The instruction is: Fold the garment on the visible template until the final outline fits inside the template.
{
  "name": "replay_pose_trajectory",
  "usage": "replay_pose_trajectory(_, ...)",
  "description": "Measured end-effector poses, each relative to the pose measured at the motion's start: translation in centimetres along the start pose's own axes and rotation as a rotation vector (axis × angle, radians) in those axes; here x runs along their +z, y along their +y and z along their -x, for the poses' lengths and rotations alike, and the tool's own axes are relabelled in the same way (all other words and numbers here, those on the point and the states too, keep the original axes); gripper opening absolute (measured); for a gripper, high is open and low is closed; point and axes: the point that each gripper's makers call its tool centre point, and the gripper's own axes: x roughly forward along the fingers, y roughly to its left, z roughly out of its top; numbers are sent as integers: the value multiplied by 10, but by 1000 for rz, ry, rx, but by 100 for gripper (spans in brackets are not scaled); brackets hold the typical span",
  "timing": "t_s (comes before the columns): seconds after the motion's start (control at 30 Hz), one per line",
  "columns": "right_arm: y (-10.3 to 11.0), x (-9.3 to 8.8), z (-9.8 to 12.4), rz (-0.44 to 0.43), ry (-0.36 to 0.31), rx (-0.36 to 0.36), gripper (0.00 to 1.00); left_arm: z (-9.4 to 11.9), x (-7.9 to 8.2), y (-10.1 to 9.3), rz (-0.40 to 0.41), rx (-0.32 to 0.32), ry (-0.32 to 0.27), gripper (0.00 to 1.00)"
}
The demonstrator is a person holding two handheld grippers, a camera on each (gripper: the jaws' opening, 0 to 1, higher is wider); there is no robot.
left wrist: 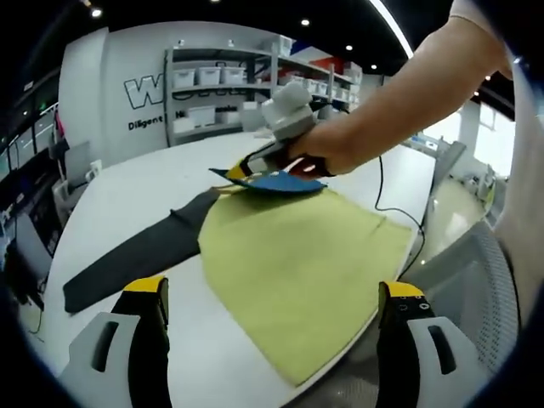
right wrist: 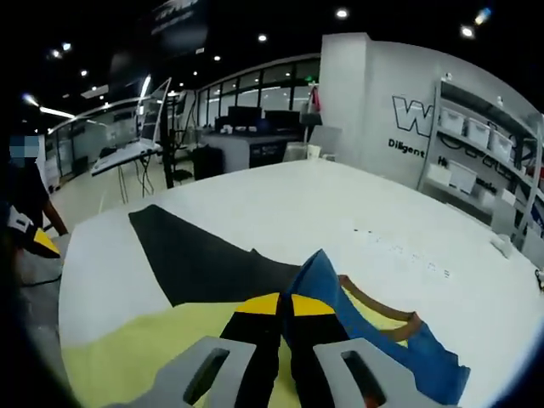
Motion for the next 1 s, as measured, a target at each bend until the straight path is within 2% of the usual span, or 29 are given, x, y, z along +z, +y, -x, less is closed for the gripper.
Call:
replay_pose_trajectory(0.53,40,-31,-23,65,84,85,0,6,-12,4,29,16,20,99)
replay_pose_trajectory(0.73,53,-31,-28,66,90,112,0,8,-11,7,33,28,19,99)
replay_pose_trajectory(0.8,64,-32,-29,48,92,153,0,8,-11,7,34,31,19,99)
replay_pose_trajectory(0.87,69,-31,-27,56,91,165,5,8,-10,8,35,35,15,99)
replay_pose_trajectory(0.9,74,-31,-26,28,91,185,10,8,-10,8,40,38,11,99)
replay_pose_trajectory(1.0,74,-30,-20,43,87,190,13,8,-9,10,46,42,5,99)
